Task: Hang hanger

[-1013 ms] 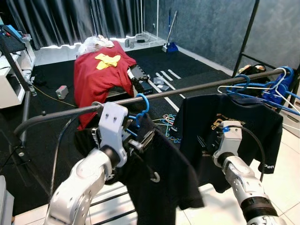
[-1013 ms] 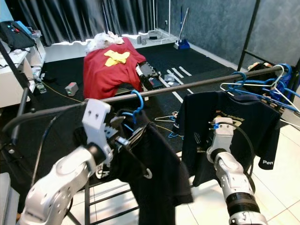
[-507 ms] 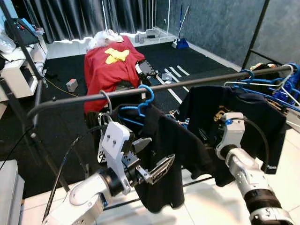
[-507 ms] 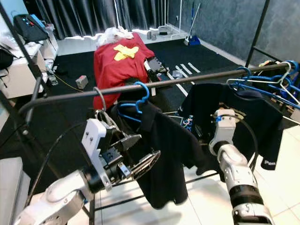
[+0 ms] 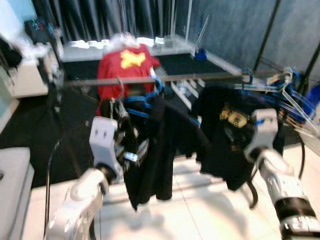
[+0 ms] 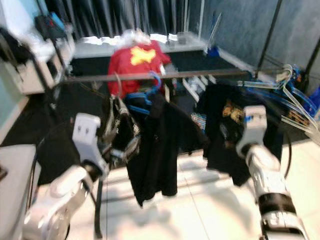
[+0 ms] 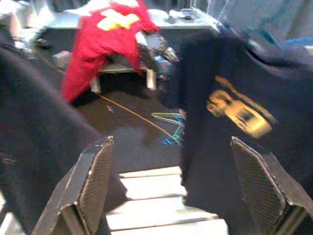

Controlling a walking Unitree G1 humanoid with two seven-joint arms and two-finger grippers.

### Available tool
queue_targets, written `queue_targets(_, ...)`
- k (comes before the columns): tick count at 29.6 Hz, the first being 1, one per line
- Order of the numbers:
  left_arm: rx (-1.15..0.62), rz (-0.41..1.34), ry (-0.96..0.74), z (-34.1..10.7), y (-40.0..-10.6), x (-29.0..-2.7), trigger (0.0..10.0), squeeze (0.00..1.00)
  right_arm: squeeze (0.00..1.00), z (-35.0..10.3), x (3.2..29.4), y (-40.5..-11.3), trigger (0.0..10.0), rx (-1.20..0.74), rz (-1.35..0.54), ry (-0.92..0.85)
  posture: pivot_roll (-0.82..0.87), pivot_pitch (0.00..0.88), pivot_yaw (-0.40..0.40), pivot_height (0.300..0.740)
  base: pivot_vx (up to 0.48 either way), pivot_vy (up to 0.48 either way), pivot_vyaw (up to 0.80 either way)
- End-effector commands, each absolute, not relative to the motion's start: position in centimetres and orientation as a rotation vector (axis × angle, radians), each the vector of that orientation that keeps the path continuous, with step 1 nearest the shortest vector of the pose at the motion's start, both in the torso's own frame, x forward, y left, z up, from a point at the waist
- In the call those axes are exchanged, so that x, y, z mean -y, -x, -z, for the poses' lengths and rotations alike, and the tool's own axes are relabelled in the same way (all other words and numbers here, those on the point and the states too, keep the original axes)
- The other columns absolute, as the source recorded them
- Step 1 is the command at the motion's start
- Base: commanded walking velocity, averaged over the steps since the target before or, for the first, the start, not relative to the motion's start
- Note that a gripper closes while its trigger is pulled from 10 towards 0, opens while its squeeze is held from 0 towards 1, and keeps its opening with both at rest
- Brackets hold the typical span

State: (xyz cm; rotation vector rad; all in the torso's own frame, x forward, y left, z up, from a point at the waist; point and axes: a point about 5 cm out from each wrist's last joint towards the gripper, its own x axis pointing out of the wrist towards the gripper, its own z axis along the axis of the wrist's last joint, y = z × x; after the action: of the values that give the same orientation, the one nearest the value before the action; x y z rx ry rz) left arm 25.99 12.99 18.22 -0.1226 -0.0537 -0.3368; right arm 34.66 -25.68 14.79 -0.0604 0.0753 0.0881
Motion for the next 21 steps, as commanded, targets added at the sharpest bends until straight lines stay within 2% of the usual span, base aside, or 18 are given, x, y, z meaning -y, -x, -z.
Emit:
queue_targets(1, 0.046, 0.327, 0.129, -18.0, -26.3, -13.0, 10.0, 0.00, 0.00, -15.5, 25.3, -35.0, 10.0, -0.050, -0.108, 0.079, -0.16, 0.000, -0.030, 0.740, 0.247, -0.409, 0.77)
queue_targets(8, 0.054, 0.343, 0.151, -18.0, -26.8, -12.6, 10.0, 0.00, 0.00, -16.5, 26.0, -35.2, 10.0, -0.025, -0.095, 0.091, -0.17, 0.000, -0.026, 0.740, 0.247, -0.409, 0.77)
queue_targets(21, 0.043, 0.287, 0.168, -16.9, -27.8, -13.9, 10.0, 0.00, 0.00, -19.8, 27.6, -35.5, 10.0, 0.043, -0.079, 0.176, -0.18, 0.000, -0.026, 0.740, 0.251, -0.405, 0.00)
